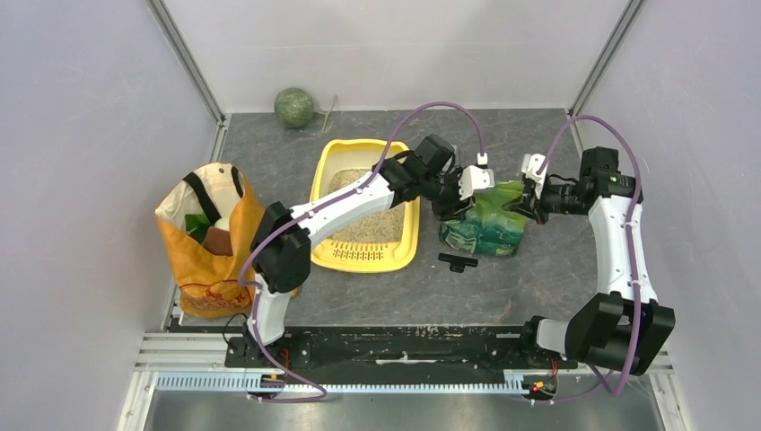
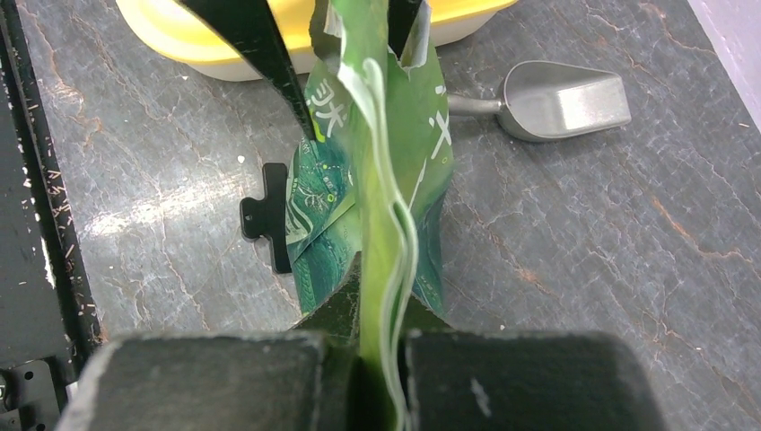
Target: Fill the litter box with clean litter
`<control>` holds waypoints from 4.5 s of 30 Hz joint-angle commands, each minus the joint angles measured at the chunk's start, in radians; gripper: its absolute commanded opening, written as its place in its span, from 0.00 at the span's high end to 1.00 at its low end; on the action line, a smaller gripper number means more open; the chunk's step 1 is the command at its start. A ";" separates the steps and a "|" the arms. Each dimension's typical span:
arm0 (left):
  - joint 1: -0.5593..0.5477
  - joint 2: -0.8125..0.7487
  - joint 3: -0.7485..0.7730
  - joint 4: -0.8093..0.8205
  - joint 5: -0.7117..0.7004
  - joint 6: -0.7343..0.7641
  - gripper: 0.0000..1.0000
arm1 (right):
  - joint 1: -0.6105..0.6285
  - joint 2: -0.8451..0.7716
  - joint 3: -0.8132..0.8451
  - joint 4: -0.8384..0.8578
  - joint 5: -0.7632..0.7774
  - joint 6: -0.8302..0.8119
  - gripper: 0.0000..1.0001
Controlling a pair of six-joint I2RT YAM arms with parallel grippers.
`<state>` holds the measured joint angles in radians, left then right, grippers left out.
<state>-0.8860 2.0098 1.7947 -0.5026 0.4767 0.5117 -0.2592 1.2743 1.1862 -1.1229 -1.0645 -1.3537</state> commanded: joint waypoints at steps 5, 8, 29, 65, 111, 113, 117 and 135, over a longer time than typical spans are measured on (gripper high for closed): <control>-0.002 -0.011 0.090 -0.061 0.194 0.072 0.98 | -0.001 0.017 0.049 -0.016 -0.021 -0.005 1.00; -0.003 -0.034 0.137 -0.093 0.337 0.090 0.98 | 0.000 0.031 0.056 0.018 -0.010 0.026 1.00; -0.031 0.040 0.265 -0.283 0.376 0.438 0.94 | 0.007 0.005 0.025 0.211 -0.001 0.224 1.00; 0.019 0.070 0.331 -0.306 0.227 0.857 0.98 | 0.006 0.008 0.057 0.241 -0.028 0.272 1.00; -0.113 0.008 -0.002 0.660 0.175 0.652 0.98 | 0.039 -0.063 0.024 0.133 -0.153 0.284 1.00; -0.105 -0.002 -0.013 0.640 0.179 0.658 0.98 | 0.039 -0.075 0.007 0.139 -0.158 0.292 1.00; -0.103 -0.021 -0.147 0.618 0.183 0.690 0.98 | 0.040 -0.088 -0.079 0.169 -0.129 0.300 1.00; -0.050 -0.413 -0.437 0.428 0.095 0.374 0.37 | -0.013 -0.062 -0.008 0.149 -0.074 0.280 0.73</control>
<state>-0.9577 1.7451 1.3735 -0.0517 0.5587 1.0737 -0.2630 1.2270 1.1320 -0.9558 -1.0584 -1.0794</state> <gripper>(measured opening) 0.582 0.244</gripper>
